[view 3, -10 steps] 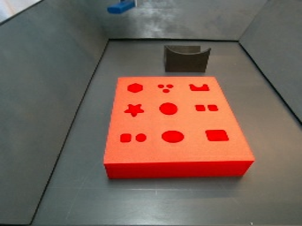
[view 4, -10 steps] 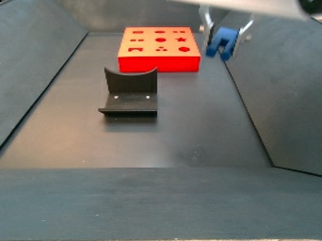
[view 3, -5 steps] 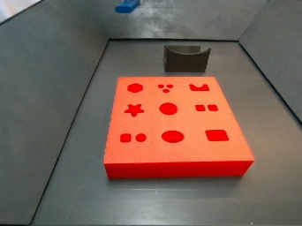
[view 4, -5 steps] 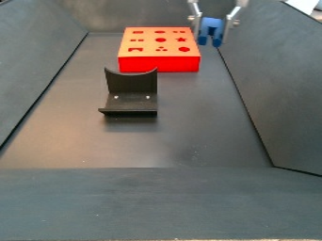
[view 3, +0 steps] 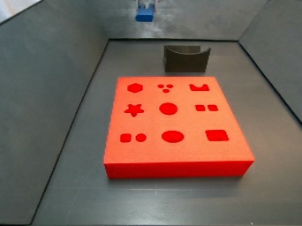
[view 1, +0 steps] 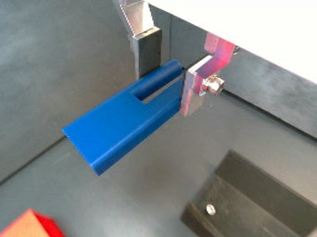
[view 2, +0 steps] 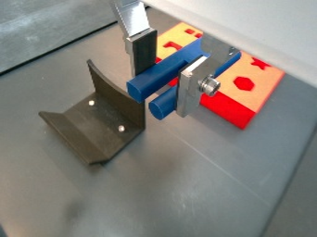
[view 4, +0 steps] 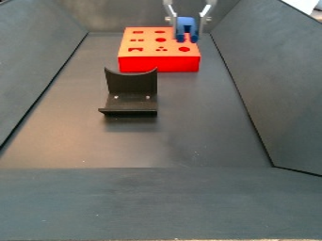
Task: Pick up the square-circle object. Move up. Place the square-circle object on the fixture. Regrasp the square-circle object. Rotate the square-circle object. Move to above the board. Insert the square-circle object.
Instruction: Place the square-circle object on the fixture.
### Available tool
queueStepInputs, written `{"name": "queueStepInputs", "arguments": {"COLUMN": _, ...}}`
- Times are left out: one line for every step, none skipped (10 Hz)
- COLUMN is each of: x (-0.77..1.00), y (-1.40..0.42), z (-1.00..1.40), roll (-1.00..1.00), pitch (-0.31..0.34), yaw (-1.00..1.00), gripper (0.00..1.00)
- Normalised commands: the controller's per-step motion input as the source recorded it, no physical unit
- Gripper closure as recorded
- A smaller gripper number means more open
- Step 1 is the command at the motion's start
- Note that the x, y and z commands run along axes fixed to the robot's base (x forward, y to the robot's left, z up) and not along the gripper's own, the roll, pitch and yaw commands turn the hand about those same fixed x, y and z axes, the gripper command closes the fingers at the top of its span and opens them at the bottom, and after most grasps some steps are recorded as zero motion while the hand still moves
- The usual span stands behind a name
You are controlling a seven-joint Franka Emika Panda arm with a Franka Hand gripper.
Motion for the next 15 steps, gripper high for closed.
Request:
{"name": "queueStepInputs", "arguments": {"x": 1.00, "y": -0.17, "z": -0.03, "roll": 0.01, "pitch": 0.160, "yaw": 0.05, "gripper": 1.00}}
{"name": "queueStepInputs", "arguments": {"x": 1.00, "y": -0.15, "z": -0.03, "roll": 0.00, "pitch": 0.154, "yaw": 0.04, "gripper": 1.00}}
{"name": "queueStepInputs", "arguments": {"x": 1.00, "y": -0.12, "z": -0.02, "roll": 0.00, "pitch": 0.151, "yaw": 0.03, "gripper": 1.00}}
{"name": "queueStepInputs", "arguments": {"x": 1.00, "y": -0.10, "z": -0.02, "roll": 0.00, "pitch": 0.154, "yaw": 0.03, "gripper": 1.00}}
{"name": "queueStepInputs", "arguments": {"x": 1.00, "y": -0.07, "z": -0.01, "roll": -0.01, "pitch": 0.160, "yaw": 0.02, "gripper": 1.00}}
{"name": "queueStepInputs", "arguments": {"x": 1.00, "y": -0.06, "z": 0.00, "roll": -0.01, "pitch": 0.168, "yaw": 0.02, "gripper": 1.00}}
{"name": "queueStepInputs", "arguments": {"x": 1.00, "y": 0.66, "z": 0.25, "roll": -1.00, "pitch": 0.034, "yaw": 0.15, "gripper": 1.00}}
{"name": "queueStepInputs", "arguments": {"x": 1.00, "y": 0.69, "z": 0.26, "roll": -1.00, "pitch": 0.038, "yaw": 0.14, "gripper": 1.00}}
{"name": "queueStepInputs", "arguments": {"x": 1.00, "y": 0.64, "z": 0.19, "roll": -1.00, "pitch": 0.057, "yaw": 0.11, "gripper": 1.00}}
{"name": "queueStepInputs", "arguments": {"x": 0.93, "y": 0.48, "z": 0.10, "roll": -1.00, "pitch": 0.079, "yaw": 0.10, "gripper": 1.00}}
{"name": "queueStepInputs", "arguments": {"x": 0.84, "y": 0.25, "z": 0.03, "roll": -1.00, "pitch": 0.119, "yaw": 0.07, "gripper": 1.00}}
{"name": "queueStepInputs", "arguments": {"x": 0.80, "y": 0.11, "z": 0.00, "roll": -1.00, "pitch": 0.146, "yaw": 0.05, "gripper": 1.00}}
{"name": "queueStepInputs", "arguments": {"x": 0.73, "y": 0.07, "z": 0.00, "roll": -0.97, "pitch": 0.182, "yaw": 0.02, "gripper": 1.00}}
{"name": "queueStepInputs", "arguments": {"x": 0.66, "y": 0.07, "z": 0.00, "roll": -0.81, "pitch": 0.176, "yaw": -0.02, "gripper": 1.00}}
{"name": "queueStepInputs", "arguments": {"x": 0.61, "y": 0.06, "z": -0.01, "roll": -0.66, "pitch": 0.163, "yaw": -0.05, "gripper": 1.00}}
